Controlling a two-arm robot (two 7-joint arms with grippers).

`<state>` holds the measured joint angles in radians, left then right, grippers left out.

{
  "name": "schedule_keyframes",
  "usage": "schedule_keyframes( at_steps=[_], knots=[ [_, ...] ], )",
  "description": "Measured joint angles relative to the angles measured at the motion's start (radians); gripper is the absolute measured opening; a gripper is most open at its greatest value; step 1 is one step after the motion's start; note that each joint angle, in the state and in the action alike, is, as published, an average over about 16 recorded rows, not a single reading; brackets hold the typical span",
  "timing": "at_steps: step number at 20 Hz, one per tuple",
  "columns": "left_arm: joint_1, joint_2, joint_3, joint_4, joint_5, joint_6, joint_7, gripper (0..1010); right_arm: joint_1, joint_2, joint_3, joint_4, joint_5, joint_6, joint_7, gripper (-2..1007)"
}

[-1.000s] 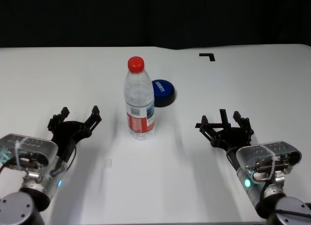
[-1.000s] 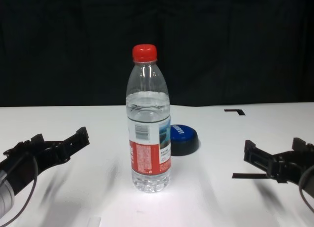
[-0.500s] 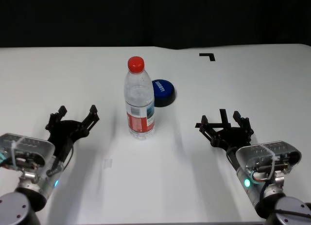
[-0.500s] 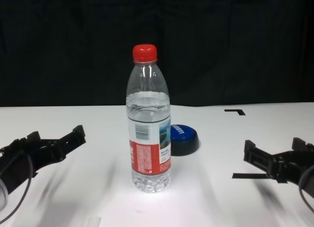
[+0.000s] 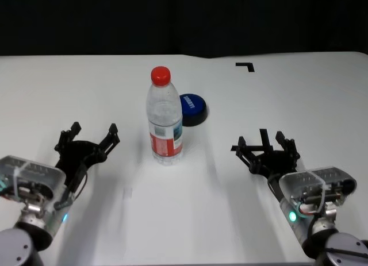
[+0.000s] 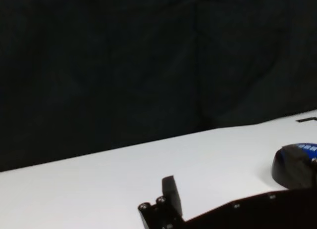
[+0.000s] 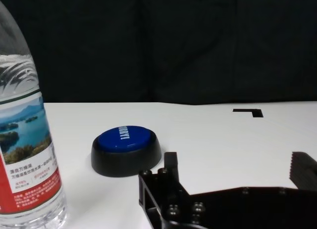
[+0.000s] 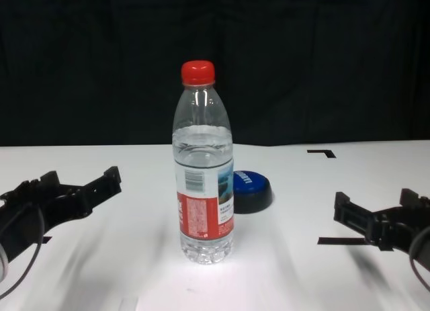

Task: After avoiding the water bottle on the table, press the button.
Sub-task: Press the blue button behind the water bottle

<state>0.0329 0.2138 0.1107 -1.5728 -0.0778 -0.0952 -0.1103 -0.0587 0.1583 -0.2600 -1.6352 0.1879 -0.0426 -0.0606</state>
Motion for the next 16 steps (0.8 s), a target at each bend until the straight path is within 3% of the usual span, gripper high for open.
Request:
schedule_keyframes(
  at_steps=[16],
  knots=[
    [0.049,0.021,-0.009,-0.073,0.054,-0.028,-0.070,1003,0.000,0.000,0.000,0.000,0.000,0.000,0.000,1003]
  ],
)
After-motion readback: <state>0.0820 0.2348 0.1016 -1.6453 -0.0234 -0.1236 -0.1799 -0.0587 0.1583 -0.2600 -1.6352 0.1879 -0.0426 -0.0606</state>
